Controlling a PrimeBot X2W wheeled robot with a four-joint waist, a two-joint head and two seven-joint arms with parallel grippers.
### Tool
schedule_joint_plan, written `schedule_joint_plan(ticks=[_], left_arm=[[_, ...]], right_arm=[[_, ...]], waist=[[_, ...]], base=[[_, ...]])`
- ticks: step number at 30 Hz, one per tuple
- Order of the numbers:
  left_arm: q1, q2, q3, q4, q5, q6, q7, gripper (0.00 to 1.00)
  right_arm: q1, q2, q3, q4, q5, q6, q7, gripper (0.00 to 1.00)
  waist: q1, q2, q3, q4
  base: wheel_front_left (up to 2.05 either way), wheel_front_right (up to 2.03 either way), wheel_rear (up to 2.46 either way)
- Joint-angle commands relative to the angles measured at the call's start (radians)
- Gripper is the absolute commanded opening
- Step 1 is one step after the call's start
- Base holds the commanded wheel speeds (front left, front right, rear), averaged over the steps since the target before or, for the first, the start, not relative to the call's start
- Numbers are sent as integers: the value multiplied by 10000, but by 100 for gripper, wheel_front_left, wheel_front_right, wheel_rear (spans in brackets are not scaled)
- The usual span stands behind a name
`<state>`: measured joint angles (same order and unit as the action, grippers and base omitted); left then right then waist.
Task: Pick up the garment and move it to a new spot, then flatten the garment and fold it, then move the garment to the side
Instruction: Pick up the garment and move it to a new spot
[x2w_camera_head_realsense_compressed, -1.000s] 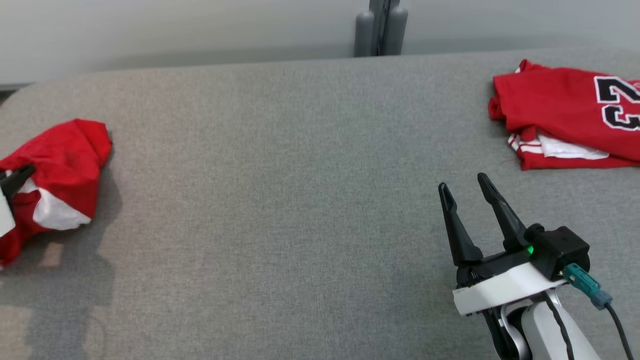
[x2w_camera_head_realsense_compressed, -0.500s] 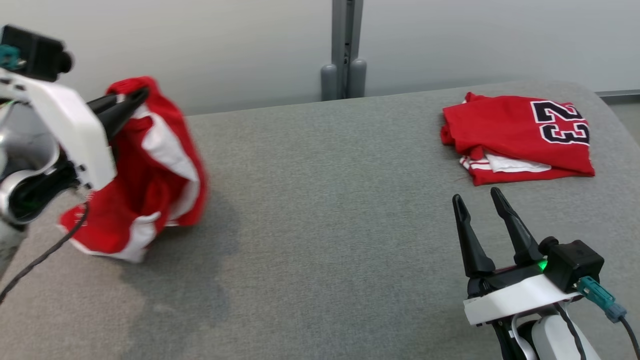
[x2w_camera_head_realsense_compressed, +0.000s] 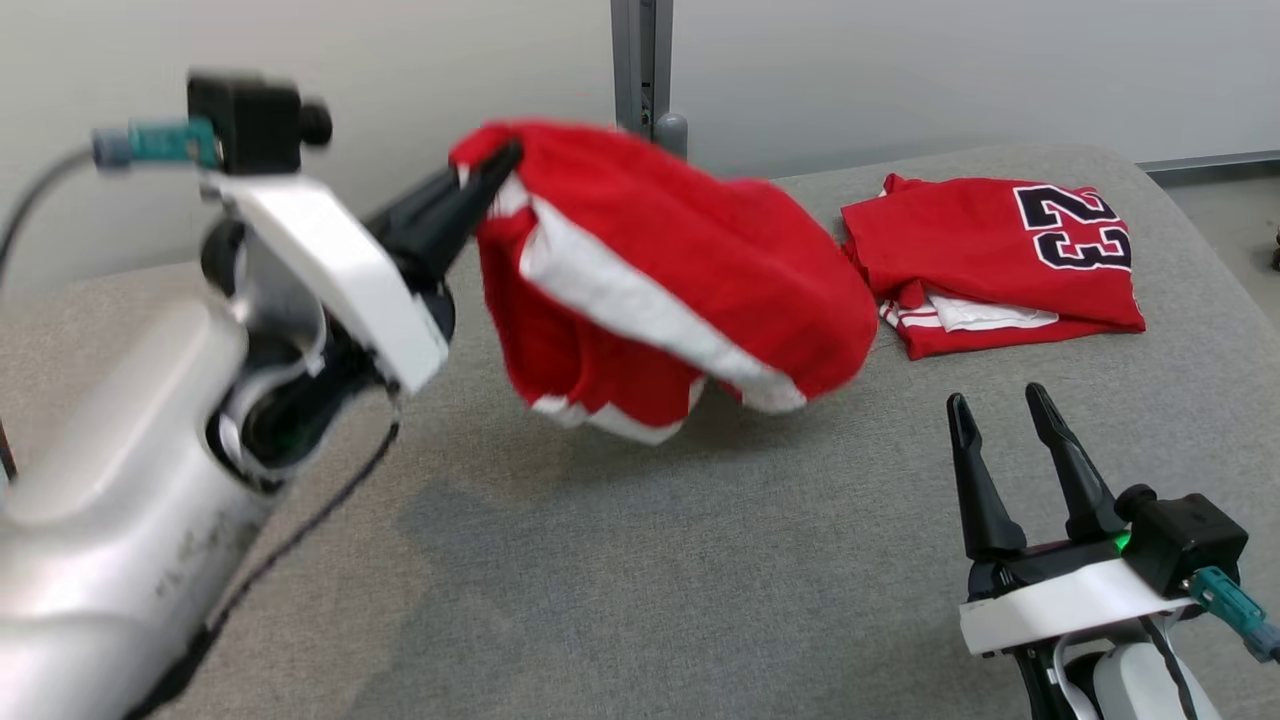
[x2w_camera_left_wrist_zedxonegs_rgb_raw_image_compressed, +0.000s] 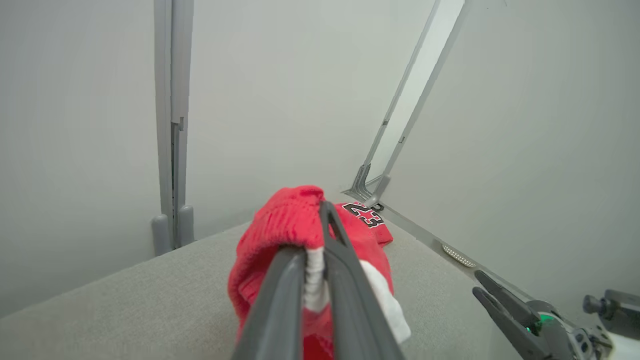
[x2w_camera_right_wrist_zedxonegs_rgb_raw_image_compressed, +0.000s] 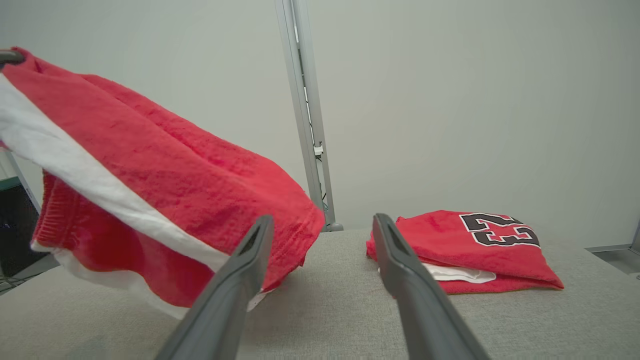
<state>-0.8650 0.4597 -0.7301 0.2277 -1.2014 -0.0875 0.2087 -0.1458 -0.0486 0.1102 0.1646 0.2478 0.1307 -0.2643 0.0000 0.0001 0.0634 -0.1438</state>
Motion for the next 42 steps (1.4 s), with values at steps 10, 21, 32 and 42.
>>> schedule_joint_plan(ticks=[10,21,32,42], left_arm=[[3527,-309,156,2558,-1148,-383,-2110,0],[3796,-476,-486,3793,-2063,-457,-2114,100],[3478,341,-1348,3952,-1112,-448,-3330,100],[3693,1546,-323,2242,-153,310,-4680,100]], right_arm=[[-31,-49,125,123,-164,1,0,100],[-118,-211,290,346,-226,1,1,100],[88,-318,254,508,-129,1,1,100],[344,-423,-32,129,-198,1,1,100]], waist=[[0,-1,176,289],[0,-1,158,681],[0,-1,-295,876],[0,-1,-601,1126]], base=[[0,0,0],[0,0,0],[0,0,0],[0,0,0]])
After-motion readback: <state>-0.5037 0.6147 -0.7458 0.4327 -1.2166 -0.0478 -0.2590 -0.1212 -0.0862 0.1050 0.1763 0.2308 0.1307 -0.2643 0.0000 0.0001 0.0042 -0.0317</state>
